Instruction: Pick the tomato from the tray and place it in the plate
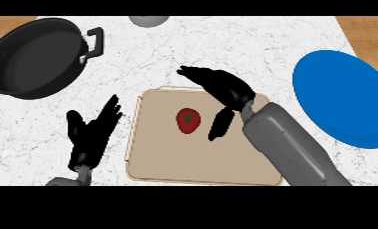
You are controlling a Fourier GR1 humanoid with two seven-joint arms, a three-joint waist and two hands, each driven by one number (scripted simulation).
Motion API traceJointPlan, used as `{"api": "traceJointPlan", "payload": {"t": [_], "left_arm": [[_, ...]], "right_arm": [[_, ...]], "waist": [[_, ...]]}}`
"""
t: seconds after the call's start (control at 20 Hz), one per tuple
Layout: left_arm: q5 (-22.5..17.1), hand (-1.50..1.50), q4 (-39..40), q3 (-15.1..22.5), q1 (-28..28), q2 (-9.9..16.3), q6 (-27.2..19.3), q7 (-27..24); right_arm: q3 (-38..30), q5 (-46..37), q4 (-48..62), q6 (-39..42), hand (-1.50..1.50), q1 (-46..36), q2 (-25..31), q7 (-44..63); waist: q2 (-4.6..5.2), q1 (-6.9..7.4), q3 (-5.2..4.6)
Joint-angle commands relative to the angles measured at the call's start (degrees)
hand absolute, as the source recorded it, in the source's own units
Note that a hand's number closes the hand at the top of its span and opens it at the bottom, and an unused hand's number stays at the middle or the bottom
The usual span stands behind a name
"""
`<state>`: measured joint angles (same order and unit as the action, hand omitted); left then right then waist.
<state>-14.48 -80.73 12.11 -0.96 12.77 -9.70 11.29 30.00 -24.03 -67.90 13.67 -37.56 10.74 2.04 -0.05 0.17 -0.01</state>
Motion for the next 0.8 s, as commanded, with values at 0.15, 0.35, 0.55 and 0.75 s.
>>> {"api": "traceJointPlan", "payload": {"t": [0.15, 0.35, 0.55, 0.75], "left_arm": [[1.22, 0.0, 1.98, -2.31, 0.6, -1.25, 2.33, -0.59], [4.77, 0.0, -3.75, 0.29, 2.95, -3.89, -0.87, 1.67], [1.85, 0.0, -0.99, -3.44, 2.77, -1.01, 4.15, -1.36], [1.93, 0.0, 4.12, -6.47, -2.01, -1.73, 5.16, -0.93]], "right_arm": [[-2.27, -4.34, -4.46, 4.16, -1.5, 3.83, -5.03, 4.27], [-4.11, -8.3, -4.19, 5.07, -1.5, 4.92, -4.85, 2.05], [-0.55, -15.84, 4.02, -2.24, -1.5, 4.96, -7.26, 0.34], [-2.07, -18.57, 2.75, -1.21, -1.5, 6.92, -7.72, 0.58]], "waist": [[0.0, -0.05, 0.0], [0.0, 0.04, 0.01], [0.1, 0.34, 0.01], [0.08, -0.1, 0.0]]}}
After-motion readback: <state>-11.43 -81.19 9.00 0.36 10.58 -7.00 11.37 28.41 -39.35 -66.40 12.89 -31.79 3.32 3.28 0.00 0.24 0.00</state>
